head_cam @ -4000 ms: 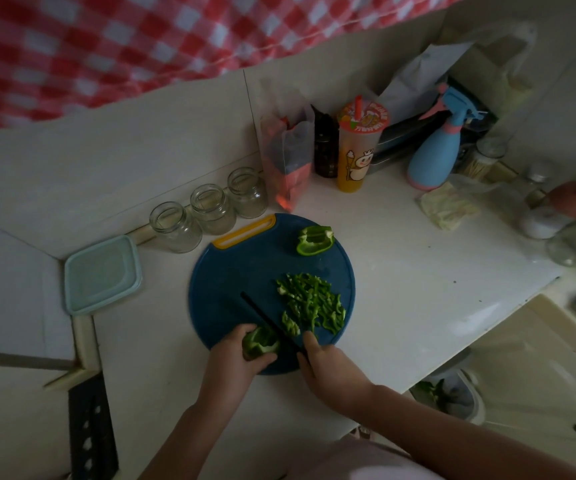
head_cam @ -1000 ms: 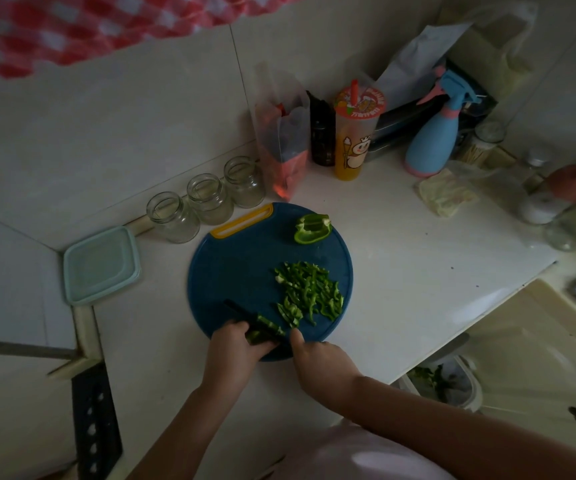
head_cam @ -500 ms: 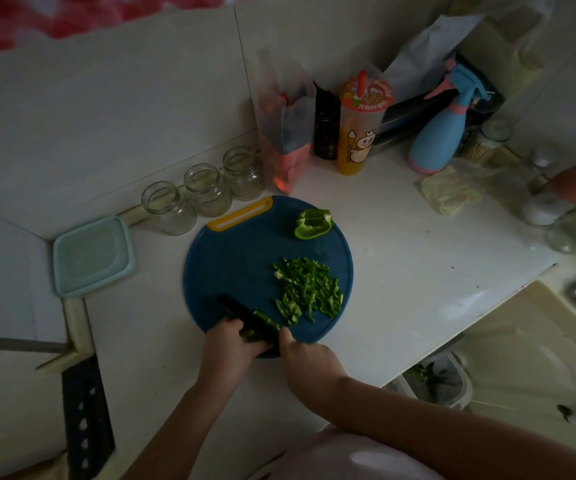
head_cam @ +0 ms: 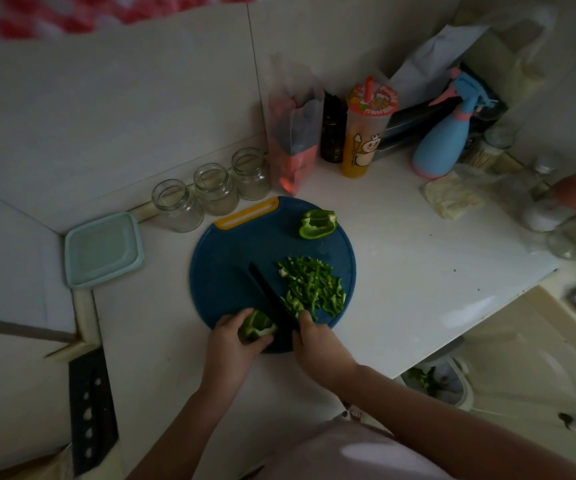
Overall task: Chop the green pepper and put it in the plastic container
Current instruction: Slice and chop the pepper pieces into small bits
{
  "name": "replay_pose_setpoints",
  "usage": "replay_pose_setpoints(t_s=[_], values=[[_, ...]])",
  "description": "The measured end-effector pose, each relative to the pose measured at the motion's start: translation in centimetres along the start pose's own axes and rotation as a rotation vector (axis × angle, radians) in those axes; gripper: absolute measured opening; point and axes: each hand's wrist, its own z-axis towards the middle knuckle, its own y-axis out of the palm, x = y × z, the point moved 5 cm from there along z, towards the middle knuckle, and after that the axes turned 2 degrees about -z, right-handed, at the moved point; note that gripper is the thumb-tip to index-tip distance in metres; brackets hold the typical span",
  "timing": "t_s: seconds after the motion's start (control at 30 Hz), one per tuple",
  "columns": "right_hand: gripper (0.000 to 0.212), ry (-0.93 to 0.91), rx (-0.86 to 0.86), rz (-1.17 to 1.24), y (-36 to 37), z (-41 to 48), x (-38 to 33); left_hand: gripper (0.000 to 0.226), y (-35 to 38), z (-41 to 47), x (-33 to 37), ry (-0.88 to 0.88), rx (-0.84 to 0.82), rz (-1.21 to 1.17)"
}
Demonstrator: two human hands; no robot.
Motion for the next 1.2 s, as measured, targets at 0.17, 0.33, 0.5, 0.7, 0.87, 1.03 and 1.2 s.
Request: replay_pose_setpoints(t_s=[0.17,0.33,0.5,0.7,0.87,1.03,1.2], values=[[0.028,-0.062,0.031,-0.092,-0.6,-1.1,0.8,0.063,0.0,-0.1,0.5,0.014,0.011,0.021],[0.026,-0.166,0.028,-0.24,-0.3,-2.3,-0.2,0.045,-0.3,-0.1,1.0,0.007,0.019,0.039],[0.03,-0.215,0.015,-0.365,0.3,-2.7,-0.5,0.035,-0.2,0.0,1.0,-0.001,0.027,0.042],[0.036,-0.225,-0.004,-0.431,0.4,-2.7,-0.3,0.038,-0.2,0.1,1.2,-0.017,0.039,0.053],[0.036,-0.216,-0.005,-0.429,0.5,-2.5,0.0,0.038,-0.2,0.2,1.2,-0.028,0.033,0.07],[0.036,-0.201,-0.035,-0.409,0.8,-1.9,0.1,0.037,-0.3,0.4,1.2,-0.05,0.019,0.056],[0.038,-0.18,-0.055,-0.392,1.1,-1.7,0.1,0.034,-0.3,0.6,1.1,-0.056,0.0,0.054]])
